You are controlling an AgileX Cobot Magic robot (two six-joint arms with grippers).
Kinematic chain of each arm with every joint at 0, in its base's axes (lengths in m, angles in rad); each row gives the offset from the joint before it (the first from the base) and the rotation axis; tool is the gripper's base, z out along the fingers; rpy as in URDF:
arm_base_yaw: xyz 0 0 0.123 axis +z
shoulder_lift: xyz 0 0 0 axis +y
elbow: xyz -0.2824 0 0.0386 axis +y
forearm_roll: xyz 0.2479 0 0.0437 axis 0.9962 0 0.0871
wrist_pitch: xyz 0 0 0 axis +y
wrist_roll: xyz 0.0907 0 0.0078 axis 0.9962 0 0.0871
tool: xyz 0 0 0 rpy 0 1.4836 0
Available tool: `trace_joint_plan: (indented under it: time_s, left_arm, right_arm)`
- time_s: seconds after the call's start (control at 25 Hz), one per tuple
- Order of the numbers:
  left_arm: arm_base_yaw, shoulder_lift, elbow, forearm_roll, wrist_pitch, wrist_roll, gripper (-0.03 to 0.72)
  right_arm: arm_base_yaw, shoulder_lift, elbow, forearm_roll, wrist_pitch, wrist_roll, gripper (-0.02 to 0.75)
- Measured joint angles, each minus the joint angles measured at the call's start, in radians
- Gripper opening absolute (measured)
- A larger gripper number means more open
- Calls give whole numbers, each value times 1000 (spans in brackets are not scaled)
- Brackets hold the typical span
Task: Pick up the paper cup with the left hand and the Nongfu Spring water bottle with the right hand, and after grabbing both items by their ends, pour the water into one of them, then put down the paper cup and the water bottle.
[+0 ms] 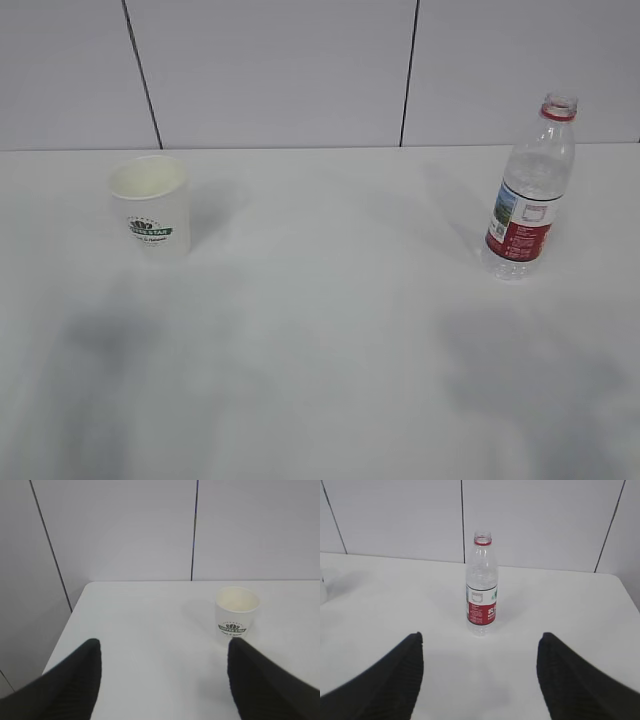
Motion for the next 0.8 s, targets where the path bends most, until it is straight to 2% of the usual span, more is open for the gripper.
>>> trace_joint_plan:
  time_s: [0.8]
  left_arm:
    - [0,210,0,22,-191,0,579]
  right_arm:
    - [0,181,0,-45,-204,-31,533]
